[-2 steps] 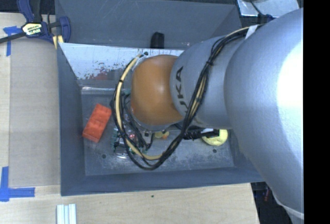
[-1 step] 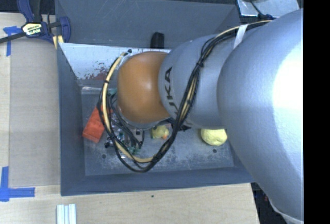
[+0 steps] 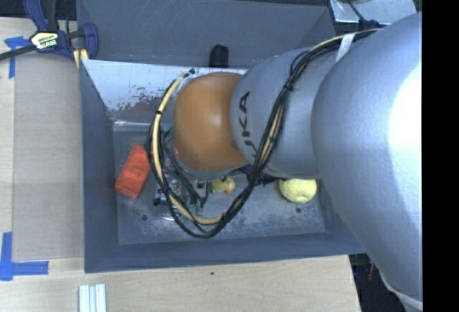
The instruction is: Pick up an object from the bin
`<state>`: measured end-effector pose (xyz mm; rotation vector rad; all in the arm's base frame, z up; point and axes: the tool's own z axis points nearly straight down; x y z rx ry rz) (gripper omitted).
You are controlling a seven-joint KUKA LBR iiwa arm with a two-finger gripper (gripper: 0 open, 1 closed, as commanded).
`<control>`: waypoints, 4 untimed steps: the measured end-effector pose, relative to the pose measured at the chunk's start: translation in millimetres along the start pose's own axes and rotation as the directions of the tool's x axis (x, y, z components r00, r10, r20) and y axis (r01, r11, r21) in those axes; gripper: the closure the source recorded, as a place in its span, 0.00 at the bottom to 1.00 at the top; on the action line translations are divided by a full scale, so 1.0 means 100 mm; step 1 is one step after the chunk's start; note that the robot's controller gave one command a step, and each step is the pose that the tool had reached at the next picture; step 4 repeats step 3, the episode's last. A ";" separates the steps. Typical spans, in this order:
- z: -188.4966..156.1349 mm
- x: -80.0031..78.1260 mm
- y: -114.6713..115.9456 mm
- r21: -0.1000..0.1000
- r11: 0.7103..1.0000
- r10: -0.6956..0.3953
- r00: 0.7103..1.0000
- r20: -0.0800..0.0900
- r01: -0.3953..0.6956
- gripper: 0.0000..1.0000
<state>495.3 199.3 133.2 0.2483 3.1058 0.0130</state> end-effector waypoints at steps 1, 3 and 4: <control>-0.02 -0.05 0.07 -0.003 1.000 0.003 1.000 0.004 -0.003 1.00; -0.06 0.01 -0.21 -0.001 1.000 0.027 1.000 0.002 -0.027 1.00; -0.06 0.01 -0.21 -0.001 1.000 0.027 1.000 0.002 -0.027 1.00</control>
Offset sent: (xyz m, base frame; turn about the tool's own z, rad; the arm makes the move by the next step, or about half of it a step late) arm 0.0026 -0.0283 0.0072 0.0448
